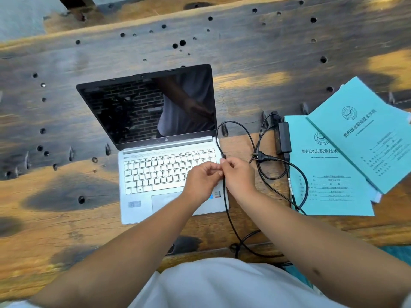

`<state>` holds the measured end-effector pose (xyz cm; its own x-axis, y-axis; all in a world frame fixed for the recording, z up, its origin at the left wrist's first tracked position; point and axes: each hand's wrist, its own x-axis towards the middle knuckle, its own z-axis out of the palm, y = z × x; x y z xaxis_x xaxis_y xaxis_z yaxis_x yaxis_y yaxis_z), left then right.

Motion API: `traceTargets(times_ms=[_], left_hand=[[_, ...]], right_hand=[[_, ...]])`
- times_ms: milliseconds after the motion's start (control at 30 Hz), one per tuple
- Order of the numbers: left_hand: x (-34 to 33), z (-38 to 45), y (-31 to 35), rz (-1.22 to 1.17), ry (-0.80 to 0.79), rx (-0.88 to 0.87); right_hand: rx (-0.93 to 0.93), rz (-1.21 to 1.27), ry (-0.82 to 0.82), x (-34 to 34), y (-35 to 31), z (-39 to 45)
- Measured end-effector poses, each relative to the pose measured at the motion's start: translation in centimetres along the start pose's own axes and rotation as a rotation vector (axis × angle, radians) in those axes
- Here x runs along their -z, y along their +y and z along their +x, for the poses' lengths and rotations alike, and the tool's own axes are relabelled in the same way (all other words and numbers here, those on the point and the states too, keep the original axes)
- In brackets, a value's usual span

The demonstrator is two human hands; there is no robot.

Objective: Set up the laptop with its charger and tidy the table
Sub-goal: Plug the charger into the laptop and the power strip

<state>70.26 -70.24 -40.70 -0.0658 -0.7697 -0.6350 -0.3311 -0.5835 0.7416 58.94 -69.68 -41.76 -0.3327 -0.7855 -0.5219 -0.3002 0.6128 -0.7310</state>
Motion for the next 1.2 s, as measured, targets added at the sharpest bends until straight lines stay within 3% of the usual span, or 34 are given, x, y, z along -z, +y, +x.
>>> traceTargets(times_ms=[67,200,300,467,633,867,1033,1200], left_hand=[[0.6,0.4,-0.2,0.035,0.018,-0.026],[2.2,1.3,-1.3,0.198,0.094,-0.055],[3.0,1.8,-1.8,0.249,0.107,-0.058],[3.0,2.8,-2.0,0.354,0.103,-0.142],[2.3,4.4,-1.1,0.481,0.096,-0.29],[1.6,6.7,-2.0,0.912,0.05,-0.523],[1.0,6.8,-2.9,1.135,0.071,-0.525],[0.1,7.0,-3.4,1.259,0.08,-0.502]], right_hand=[[-0.014,0.022,-0.033,-0.6,-0.4,1.6],[-0.045,0.169,-0.293,-2.0,-1.5,4.4],[-0.066,0.283,-0.388,-2.9,-2.1,6.1],[-0.038,0.261,-0.327,-2.7,-1.6,7.9],[0.102,0.0,-0.057,-1.2,0.4,9.2],[0.002,0.112,-0.183,0.0,2.4,10.1],[0.19,-0.184,-0.114,0.6,3.4,8.6],[0.235,-0.145,-0.044,0.9,2.9,7.9]])
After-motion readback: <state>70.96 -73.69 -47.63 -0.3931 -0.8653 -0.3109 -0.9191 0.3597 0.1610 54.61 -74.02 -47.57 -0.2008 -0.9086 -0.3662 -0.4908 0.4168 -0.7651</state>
